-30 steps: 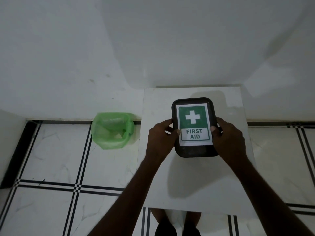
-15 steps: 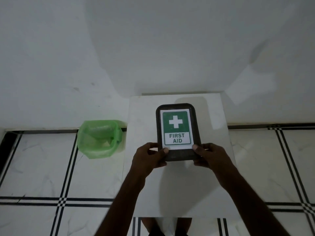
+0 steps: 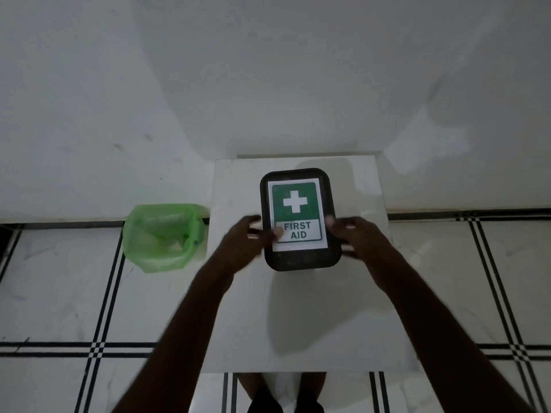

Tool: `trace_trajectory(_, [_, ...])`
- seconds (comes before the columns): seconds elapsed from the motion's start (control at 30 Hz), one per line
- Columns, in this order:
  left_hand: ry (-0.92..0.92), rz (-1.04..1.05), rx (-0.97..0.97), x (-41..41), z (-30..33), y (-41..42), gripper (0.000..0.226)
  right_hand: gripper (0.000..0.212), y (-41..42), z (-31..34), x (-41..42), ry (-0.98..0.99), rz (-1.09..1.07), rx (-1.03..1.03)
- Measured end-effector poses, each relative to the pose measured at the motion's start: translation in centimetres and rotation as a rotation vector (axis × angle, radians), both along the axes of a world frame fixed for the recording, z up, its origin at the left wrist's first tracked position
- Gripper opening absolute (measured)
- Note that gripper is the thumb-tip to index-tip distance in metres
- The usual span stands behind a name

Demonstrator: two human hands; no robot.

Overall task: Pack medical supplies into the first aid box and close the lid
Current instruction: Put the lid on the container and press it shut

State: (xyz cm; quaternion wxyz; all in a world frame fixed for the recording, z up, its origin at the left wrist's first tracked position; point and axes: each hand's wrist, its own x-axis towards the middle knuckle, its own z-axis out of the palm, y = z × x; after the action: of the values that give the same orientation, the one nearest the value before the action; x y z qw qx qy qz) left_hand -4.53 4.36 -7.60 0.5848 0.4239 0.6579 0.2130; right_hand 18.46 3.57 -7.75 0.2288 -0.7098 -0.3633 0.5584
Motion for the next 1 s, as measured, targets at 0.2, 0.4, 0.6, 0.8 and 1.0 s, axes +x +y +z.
trace_trajectory(0.2, [-0.076,0.21,0.177,2.9,0.4,5.5,0.051,0.049,7.6,0.8,-2.3,0.138,-0.178,0.158])
trace_trajectory(0.4, [-0.107,0.389,0.165,4.5,-1.2,6.4,0.042,0.044,8.6,-0.7,-3.2,0.198,-0.281,0.046])
trace_trajectory(0.6, [-0.117,0.413,0.233,4.4,-2.0,6.6,0.027,0.038,8.8,-1.3,-3.5,0.212,-0.322,0.056])
trace_trajectory(0.8, [-0.062,0.388,0.274,4.3,-2.6,6.9,0.027,0.037,9.0,-1.6,-3.4,0.198,-0.351,0.034])
trace_trajectory(1.0, [-0.069,0.349,0.224,4.1,-2.3,6.7,0.034,0.047,8.5,-1.5,-3.1,0.129,-0.265,0.095])
